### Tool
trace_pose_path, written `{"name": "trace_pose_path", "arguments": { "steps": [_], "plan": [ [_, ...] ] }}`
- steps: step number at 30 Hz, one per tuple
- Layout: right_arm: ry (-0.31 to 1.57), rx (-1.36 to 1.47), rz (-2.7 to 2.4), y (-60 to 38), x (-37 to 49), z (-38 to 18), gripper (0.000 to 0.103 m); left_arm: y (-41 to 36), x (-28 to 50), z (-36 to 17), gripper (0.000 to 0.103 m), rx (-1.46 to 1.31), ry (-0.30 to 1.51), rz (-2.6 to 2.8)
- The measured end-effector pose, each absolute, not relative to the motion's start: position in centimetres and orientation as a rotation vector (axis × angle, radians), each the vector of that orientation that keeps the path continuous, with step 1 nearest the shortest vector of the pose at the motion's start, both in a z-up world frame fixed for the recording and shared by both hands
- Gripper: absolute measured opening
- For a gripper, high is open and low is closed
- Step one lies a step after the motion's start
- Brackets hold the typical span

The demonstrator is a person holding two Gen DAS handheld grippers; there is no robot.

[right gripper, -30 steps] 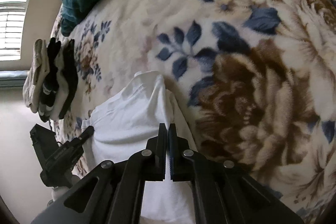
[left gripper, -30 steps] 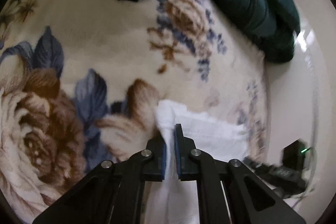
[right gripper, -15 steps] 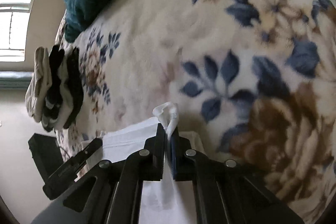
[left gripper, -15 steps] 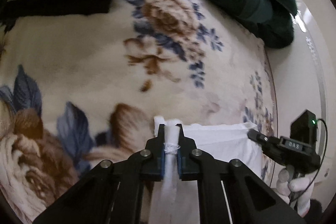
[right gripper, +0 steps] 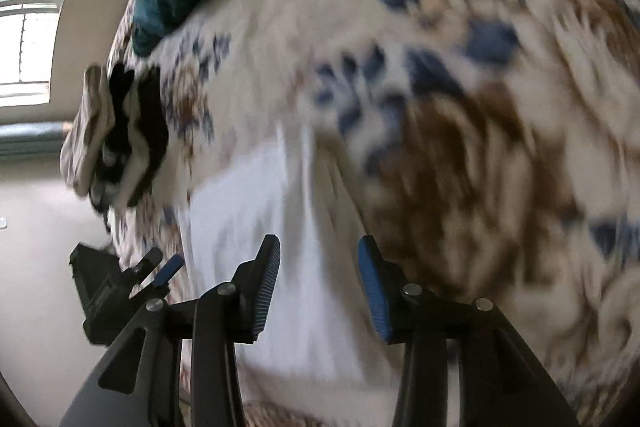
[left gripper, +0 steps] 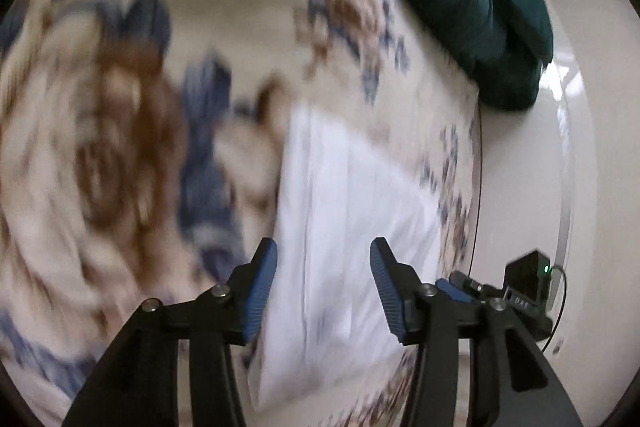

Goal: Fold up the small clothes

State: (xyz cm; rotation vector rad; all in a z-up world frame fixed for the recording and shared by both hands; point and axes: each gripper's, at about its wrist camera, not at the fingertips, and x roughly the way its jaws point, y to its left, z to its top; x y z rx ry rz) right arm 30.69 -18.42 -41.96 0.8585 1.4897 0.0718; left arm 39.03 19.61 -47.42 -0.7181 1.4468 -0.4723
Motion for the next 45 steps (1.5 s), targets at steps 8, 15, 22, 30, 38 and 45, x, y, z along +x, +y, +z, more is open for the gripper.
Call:
{"name": "trace_pose_path", "arguments": {
  "steps": [8, 15, 22, 30, 38, 45],
  "plan": [
    [1.481, 0.870, 0.045, -16.7, 26.8, -44.2, 0.003, 17.4, 36.3, -47.9, 0.005, -0.545, 1.392, -0.452],
    [1.505, 0.935, 0.089, -18.0, 26.8, -45.2, 0.029, 18.8, 37.1, -48.8, 0.063, -0.703, 1.415, -0.496],
    [1.502, 0.982, 0.258, -18.2, 28.8, -48.8, 0.078, 16.6, 37.5, -52.7, 0.072, -0.823, 1.457, -0.565],
    [1.441, 0.866, 0.358, -15.5, 30.3, -46.7, 0.019, 14.2, 36.4, -48.3, 0.020, -0.680, 1.322, -0.562],
    [1.380, 0.807, 0.399, -12.7, 32.2, -37.7, 0.016, 17.4, 36.6, -40.1, 0.020, -0.711, 1.241, -0.517],
    [1.280, 0.692, 0.460, -6.3, 39.5, -27.1, 0.016, 23.2, 42.4, -29.7, 0.020, -0.662, 1.116, -0.521]
  ]
}}
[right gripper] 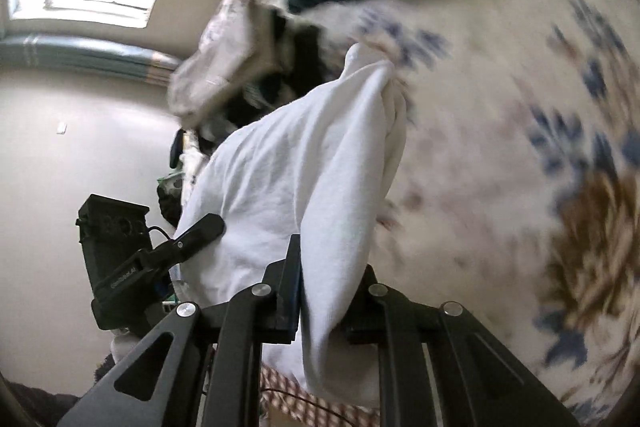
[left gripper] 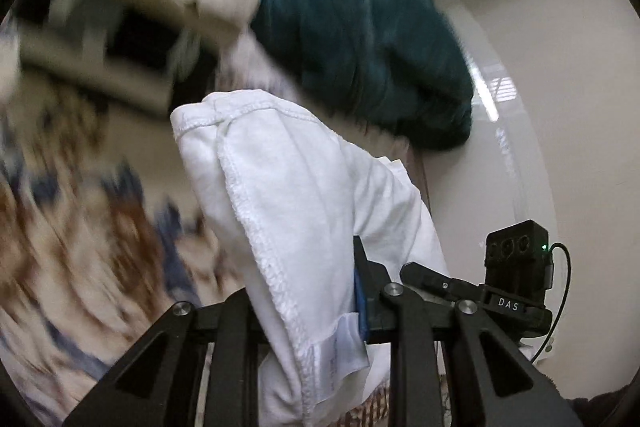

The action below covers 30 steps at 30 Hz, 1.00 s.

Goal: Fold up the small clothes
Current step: 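Lift the folded shirt with both grippers and place it on the clothes stack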

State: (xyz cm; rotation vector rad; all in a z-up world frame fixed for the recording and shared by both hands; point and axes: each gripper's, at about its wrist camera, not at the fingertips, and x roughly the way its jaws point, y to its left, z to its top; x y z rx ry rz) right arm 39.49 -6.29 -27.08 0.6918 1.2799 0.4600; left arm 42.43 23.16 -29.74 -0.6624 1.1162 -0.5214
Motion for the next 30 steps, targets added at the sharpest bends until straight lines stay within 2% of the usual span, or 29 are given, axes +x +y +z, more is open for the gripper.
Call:
{"name": "trace_pose_path", "arguments": {
  "steps": [5, 9, 15, 19, 21, 24, 25, 26, 27, 29, 30],
  "plan": [
    [1.184, 0.658, 0.501, 1.0, 49.3, -21.2, 0.016, 30.3, 51.7, -22.8, 0.020, -0.592, 1.033, -0.488],
    [1.128, 0.640, 0.520, 7.4, 57.8, -19.7, 0.016, 35.8, 59.9, -20.5, 0.020, -0.514, 1.003, -0.434],
    [1.139, 0.630, 0.503, 15.6, 68.1, -23.4, 0.016, 40.9, 69.2, -24.8, 0.021, -0.430, 1.075, -0.357],
    [1.213, 0.602, 0.451, 18.7, 71.4, -28.0, 0.016, 42.4, 71.8, -29.7, 0.026, -0.386, 1.191, -0.288],
    [1.253, 0.582, 0.418, 19.4, 71.7, -29.8, 0.016, 42.8, 71.8, -30.5, 0.030, -0.403, 1.201, -0.285],
    [1.270, 0.513, 0.373, 19.5, 71.3, -30.3, 0.020, 43.1, 71.0, -29.7, 0.040, -0.363, 1.175, -0.262],
    [1.275, 0.459, 0.345, 19.7, 71.0, -30.1, 0.031, 43.1, 70.5, -29.3, 0.040, -0.349, 1.168, -0.245],
    [1.276, 0.401, 0.309, 19.9, 70.8, -29.8, 0.034, 43.0, 70.1, -29.0, 0.041, -0.330, 1.168, -0.230],
    [1.276, 0.365, 0.285, 19.9, 70.5, -29.6, 0.035, 42.9, 69.8, -28.9, 0.049, -0.299, 1.164, -0.205],
    [1.273, 0.288, 0.214, 20.0, 70.0, -28.7, 0.047, 43.0, 69.7, -28.9, 0.056, -0.238, 1.162, -0.157],
    [1.269, 0.269, 0.196, 19.7, 69.7, -28.3, 0.047, 43.1, 69.3, -28.7, 0.063, -0.210, 1.159, -0.127]
  ]
}}
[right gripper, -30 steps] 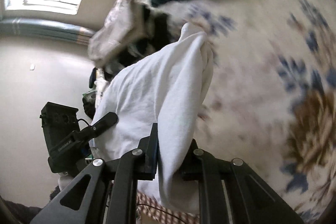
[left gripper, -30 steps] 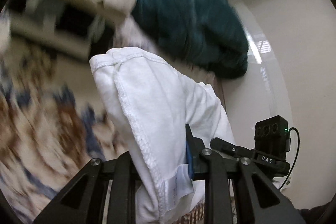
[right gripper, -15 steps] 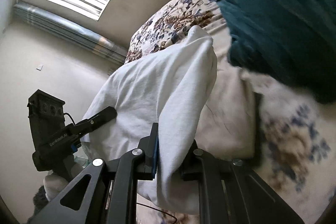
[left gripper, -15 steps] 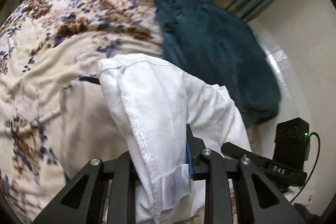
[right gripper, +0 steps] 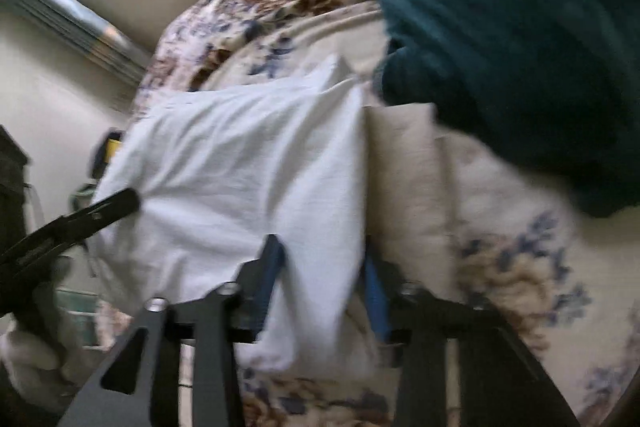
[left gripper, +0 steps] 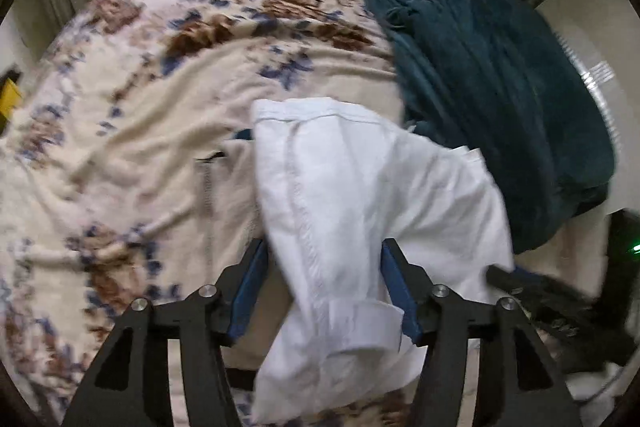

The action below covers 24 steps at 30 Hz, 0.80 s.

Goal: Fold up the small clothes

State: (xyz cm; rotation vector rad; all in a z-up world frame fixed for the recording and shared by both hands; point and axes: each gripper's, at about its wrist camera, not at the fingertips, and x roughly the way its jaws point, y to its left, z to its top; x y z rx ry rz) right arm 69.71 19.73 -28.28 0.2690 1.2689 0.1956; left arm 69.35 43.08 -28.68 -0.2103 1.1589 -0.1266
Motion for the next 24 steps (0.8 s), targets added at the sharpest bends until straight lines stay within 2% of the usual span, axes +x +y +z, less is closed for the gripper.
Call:
{"name": "trace_pose_path", "arguments": {
  "steps": [1, 2, 3, 5, 8, 16, 24],
  "plan": [
    [1.264, 0.244, 0.173, 19.8, 69.4, -27.7, 0.048, 43.2, 69.2, -28.6, 0.071, -0.187, 1.161, -0.099],
    [1.262, 0.220, 0.155, 19.8, 69.0, -27.1, 0.056, 43.2, 69.1, -28.5, 0.081, -0.158, 1.163, -0.072],
    [1.260, 0.201, 0.144, 19.8, 68.6, -26.6, 0.062, 43.2, 68.8, -28.4, 0.083, -0.131, 1.163, -0.057],
    [1.247, 0.150, 0.124, 20.2, 67.6, -25.2, 0.086, 43.4, 68.0, -27.9, 0.083, -0.102, 1.154, -0.026],
    [1.221, 0.092, 0.071, 20.2, 66.0, -23.2, 0.101, 43.3, 66.1, -26.7, 0.083, -0.078, 1.129, 0.014],
    [1.118, 0.006, -0.040, 20.8, 59.7, -17.1, 0.102, 40.5, 58.9, -22.3, 0.083, 0.013, 1.004, 0.141],
    [1.006, -0.018, -0.064, 19.2, 51.5, -8.5, 0.102, 39.2, 51.5, -15.9, 0.083, -0.070, 0.931, 0.099]
  ]
}}
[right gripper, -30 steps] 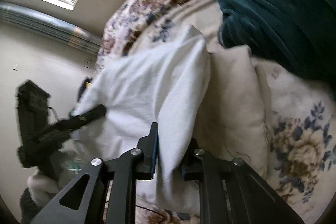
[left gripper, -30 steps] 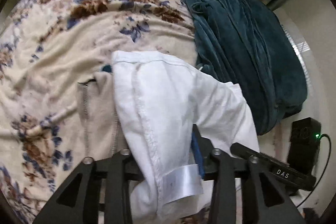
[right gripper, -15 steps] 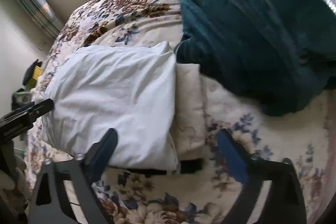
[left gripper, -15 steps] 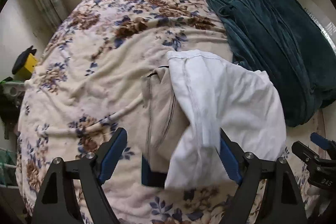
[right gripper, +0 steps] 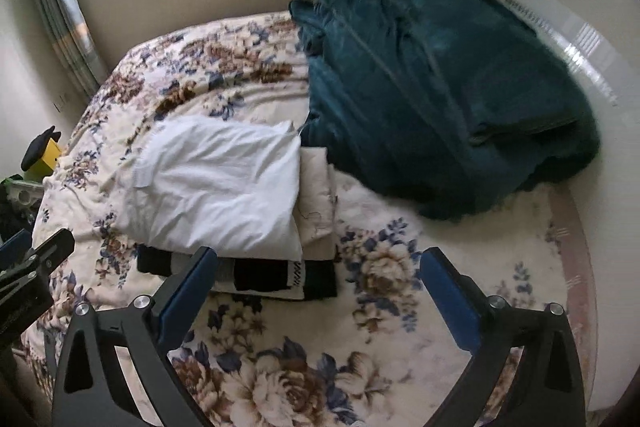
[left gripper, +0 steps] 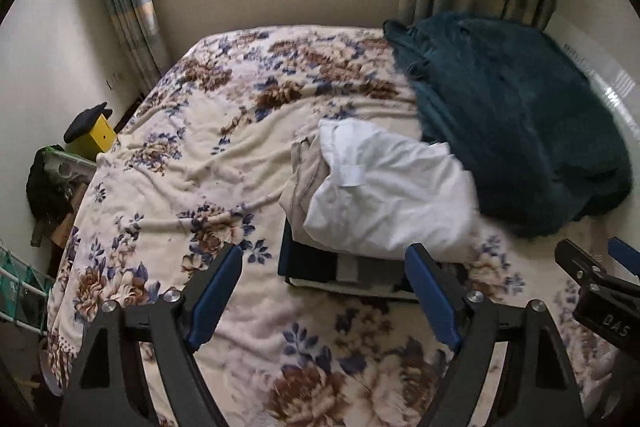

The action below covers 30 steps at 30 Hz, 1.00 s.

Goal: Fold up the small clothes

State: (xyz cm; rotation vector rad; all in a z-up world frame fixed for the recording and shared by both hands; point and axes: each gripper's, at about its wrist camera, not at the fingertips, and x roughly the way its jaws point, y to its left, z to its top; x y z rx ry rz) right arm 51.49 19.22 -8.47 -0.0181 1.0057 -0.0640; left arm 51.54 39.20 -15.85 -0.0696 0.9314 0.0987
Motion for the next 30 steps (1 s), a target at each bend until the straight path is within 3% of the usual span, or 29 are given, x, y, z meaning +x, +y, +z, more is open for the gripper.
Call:
{"name": "trace_pose_path", "arguments": {
  "steps": [17, 30],
  "plan": [
    [0.740, -0.033, -0.005, 15.4, 27.8, 14.3, 0.102, 34.5, 32.2, 1.0, 0.083, -0.031, 0.730, 0.072],
    [0.665, -0.028, 0.040, 13.5, 18.1, 22.4, 0.102, 33.1, 24.1, 5.8, 0.083, -0.041, 0.657, 0.084]
  ]
}}
